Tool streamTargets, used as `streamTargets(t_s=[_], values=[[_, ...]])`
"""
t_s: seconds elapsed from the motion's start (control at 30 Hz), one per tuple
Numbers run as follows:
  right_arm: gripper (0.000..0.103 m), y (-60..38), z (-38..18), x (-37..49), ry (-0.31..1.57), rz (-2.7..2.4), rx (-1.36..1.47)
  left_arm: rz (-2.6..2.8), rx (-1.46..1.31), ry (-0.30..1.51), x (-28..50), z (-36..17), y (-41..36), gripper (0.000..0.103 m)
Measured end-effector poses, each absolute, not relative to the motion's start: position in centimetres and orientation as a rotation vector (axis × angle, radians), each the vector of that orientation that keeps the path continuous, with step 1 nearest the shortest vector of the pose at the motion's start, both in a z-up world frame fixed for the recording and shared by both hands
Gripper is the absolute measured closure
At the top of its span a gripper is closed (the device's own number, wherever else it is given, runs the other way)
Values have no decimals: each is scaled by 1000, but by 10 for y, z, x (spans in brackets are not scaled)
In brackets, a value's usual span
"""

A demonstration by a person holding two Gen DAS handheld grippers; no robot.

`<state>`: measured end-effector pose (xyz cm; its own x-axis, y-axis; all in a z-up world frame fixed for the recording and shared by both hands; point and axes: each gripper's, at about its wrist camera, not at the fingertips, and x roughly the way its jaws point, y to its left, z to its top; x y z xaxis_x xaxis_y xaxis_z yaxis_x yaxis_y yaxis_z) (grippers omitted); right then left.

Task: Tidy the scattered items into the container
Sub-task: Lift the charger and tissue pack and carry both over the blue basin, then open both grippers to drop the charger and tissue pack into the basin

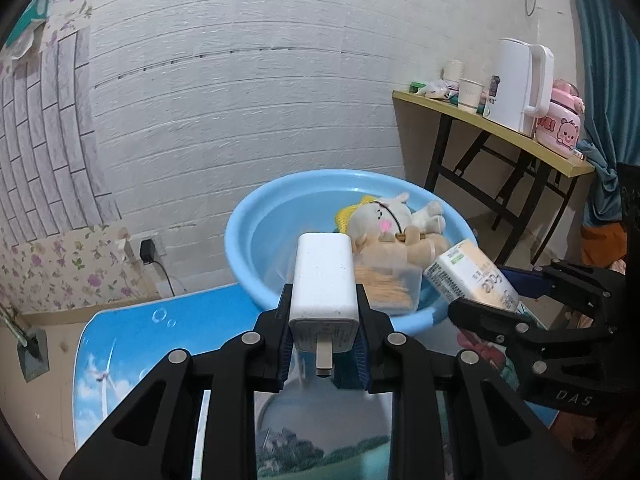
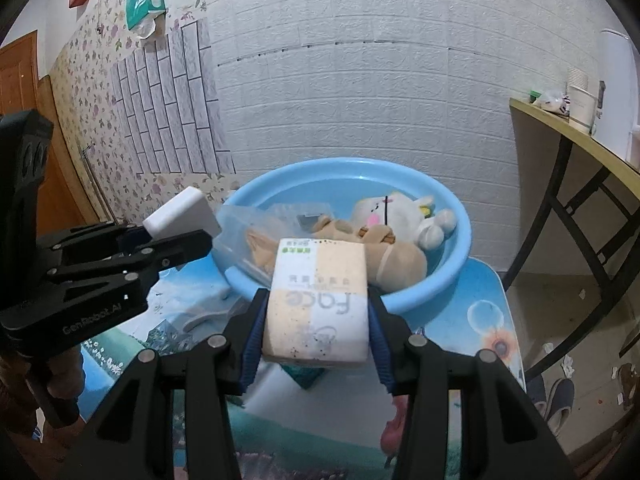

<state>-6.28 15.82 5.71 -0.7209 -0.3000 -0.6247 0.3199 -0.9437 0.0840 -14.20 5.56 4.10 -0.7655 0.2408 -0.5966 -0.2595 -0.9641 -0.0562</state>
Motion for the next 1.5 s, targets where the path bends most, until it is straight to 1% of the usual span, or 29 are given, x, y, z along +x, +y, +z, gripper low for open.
streamTargets(t_s=[0.6,1.0,1.1,1.27,1.5], values=[[58,173,56,-97,5,-2672,961,2686,-907,76,-179,48,73,79],[57,173,47,-125,11,-2651,1006,2657,-921,122,-201,40,90,78],[57,172,44,-129,13,-2649,1018,2650,-927,122,-204,39,92,78],[55,175,40,-132,8,-2652,1041,2649,-933,105,-203,37,90,74],[48,175,40,-129,-11,-2632,1048,2666,-928,87,-198,40,84,72]])
